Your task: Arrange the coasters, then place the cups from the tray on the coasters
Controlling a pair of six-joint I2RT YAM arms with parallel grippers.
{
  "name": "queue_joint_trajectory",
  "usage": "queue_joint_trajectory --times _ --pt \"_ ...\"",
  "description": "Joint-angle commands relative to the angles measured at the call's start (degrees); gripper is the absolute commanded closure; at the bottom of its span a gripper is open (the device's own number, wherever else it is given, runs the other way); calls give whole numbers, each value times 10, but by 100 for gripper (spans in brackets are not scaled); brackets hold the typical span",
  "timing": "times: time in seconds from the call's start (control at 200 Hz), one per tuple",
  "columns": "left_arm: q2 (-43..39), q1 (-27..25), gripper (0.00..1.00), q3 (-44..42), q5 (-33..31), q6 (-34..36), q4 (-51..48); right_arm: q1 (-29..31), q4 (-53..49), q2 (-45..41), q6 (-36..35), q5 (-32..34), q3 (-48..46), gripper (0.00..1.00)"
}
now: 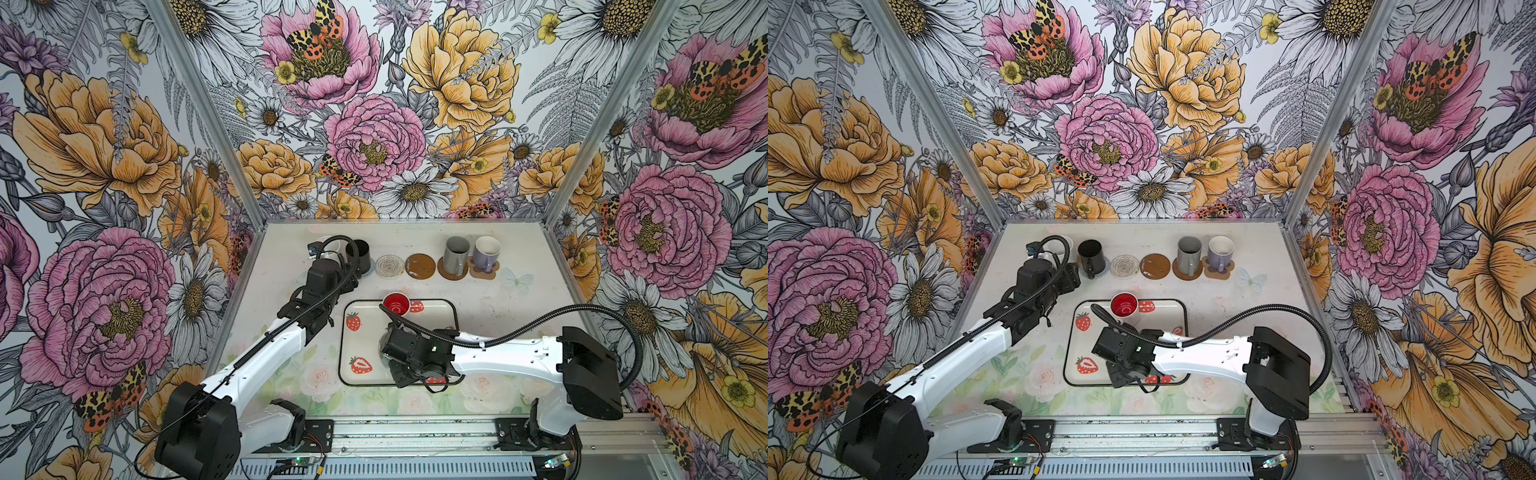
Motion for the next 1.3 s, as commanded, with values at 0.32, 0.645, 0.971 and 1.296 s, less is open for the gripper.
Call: queue_joint_trajectory --times 0.32,0.645,0.971,1.296 --pt "0 11 24 -10 15 -3 18 0 -25 -93 5 14 -35 100" --pt "6 12 24 -8 18 -3 19 -8 -65 -133 8 40 -47 100" --pt "8 12 24 -8 20 -4 19 -44 -102 -166 -11 74 -57 100" --pt "8 15 24 -3 24 -8 17 -102 -100 -167 -70 122 -39 100"
